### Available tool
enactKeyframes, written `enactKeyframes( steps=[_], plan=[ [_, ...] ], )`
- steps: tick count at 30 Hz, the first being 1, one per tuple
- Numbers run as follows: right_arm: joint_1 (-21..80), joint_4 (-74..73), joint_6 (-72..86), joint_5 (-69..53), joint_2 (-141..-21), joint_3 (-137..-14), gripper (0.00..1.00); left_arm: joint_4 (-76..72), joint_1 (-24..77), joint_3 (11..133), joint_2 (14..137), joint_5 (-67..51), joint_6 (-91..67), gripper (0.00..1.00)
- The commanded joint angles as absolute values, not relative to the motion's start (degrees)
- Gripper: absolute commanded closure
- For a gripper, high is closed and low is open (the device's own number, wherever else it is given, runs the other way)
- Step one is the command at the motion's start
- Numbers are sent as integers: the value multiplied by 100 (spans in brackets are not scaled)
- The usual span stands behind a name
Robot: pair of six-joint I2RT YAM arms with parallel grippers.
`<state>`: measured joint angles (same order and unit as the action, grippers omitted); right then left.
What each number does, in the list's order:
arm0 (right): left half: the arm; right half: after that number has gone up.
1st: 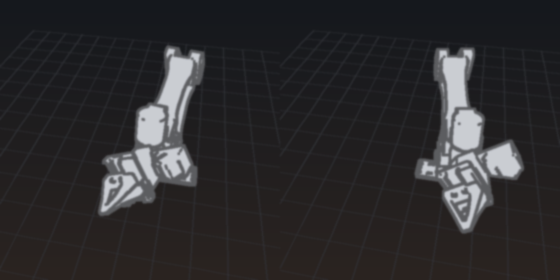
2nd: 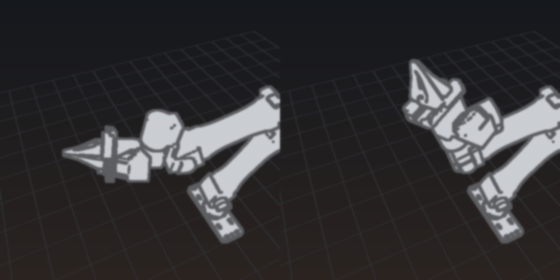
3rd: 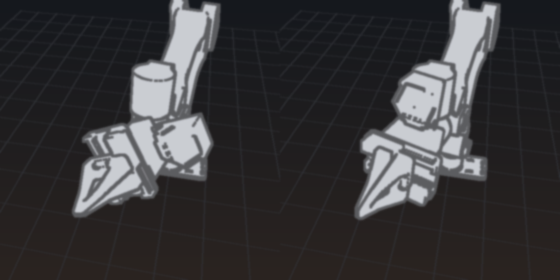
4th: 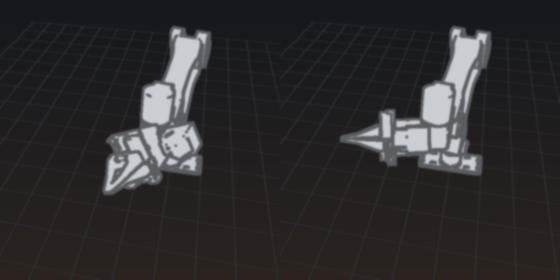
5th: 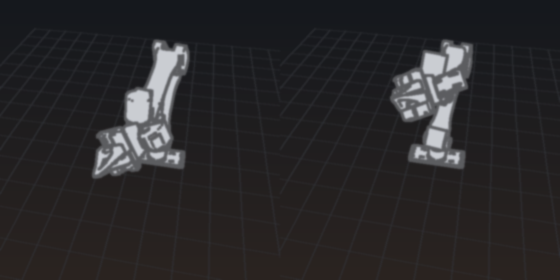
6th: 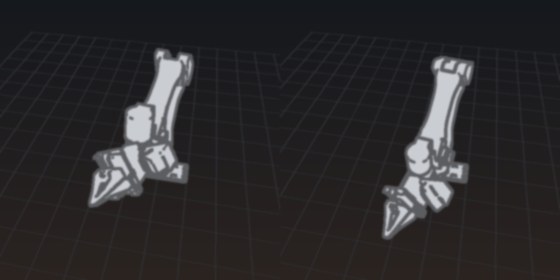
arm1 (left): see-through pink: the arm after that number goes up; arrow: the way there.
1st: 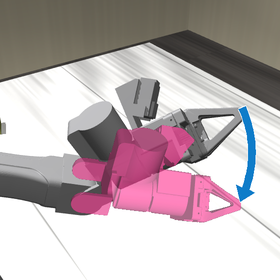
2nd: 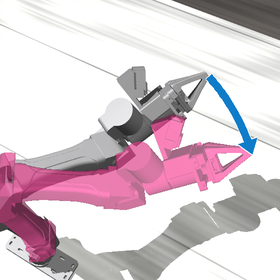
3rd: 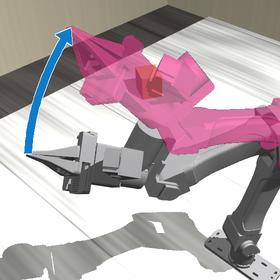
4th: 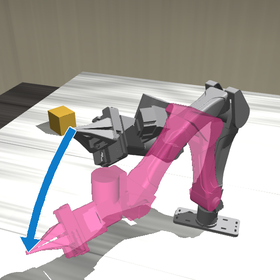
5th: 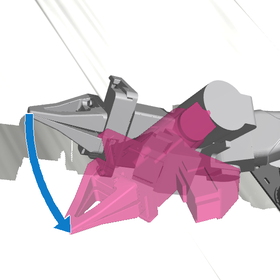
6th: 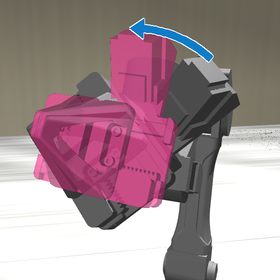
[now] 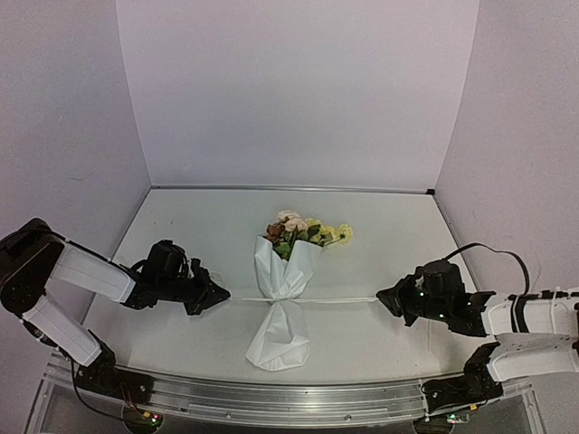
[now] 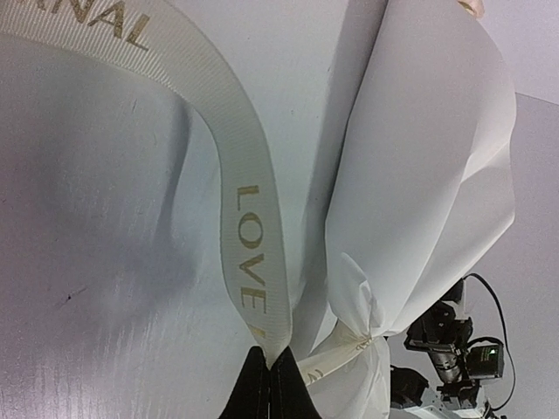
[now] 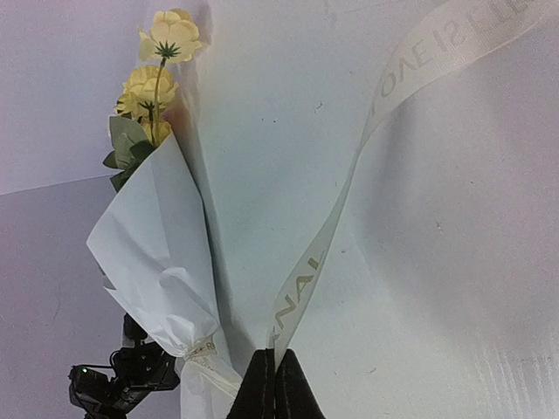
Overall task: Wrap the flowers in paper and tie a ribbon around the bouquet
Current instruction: Tie the ribbon around the folded bouquet.
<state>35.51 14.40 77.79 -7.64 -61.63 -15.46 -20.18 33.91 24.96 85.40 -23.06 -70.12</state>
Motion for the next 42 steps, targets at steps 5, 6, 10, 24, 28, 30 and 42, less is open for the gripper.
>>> enactKeyframes(
  steps=[5,6,10,24,28,30,42],
  plan=[
    [2990,-820,7057,1432,-6232,-1791,100,-92,2689,2463,8441,-352,-6234,100],
    [2989,-933,6971,1428,-6308,-1890,100,-43,2689,2501,8431,-295,-6146,100],
    [2990,-1139,6740,1361,-6514,-2070,100,119,2709,2544,8536,-316,-5849,100],
    [3297,-1980,5909,916,-6791,-2986,72,388,3591,3769,8746,-698,-4695,100],
    [3538,-2132,5663,832,-6757,-3249,57,469,3743,4129,8898,-1109,-4369,100],
    [3752,-2285,5501,924,-6731,-3506,50,477,3815,4227,8872,-1279,-4255,96],
    [4355,-2162,4457,569,-7433,-5087,36,279,4614,4813,8928,-1827,-4069,100]
  ],
)
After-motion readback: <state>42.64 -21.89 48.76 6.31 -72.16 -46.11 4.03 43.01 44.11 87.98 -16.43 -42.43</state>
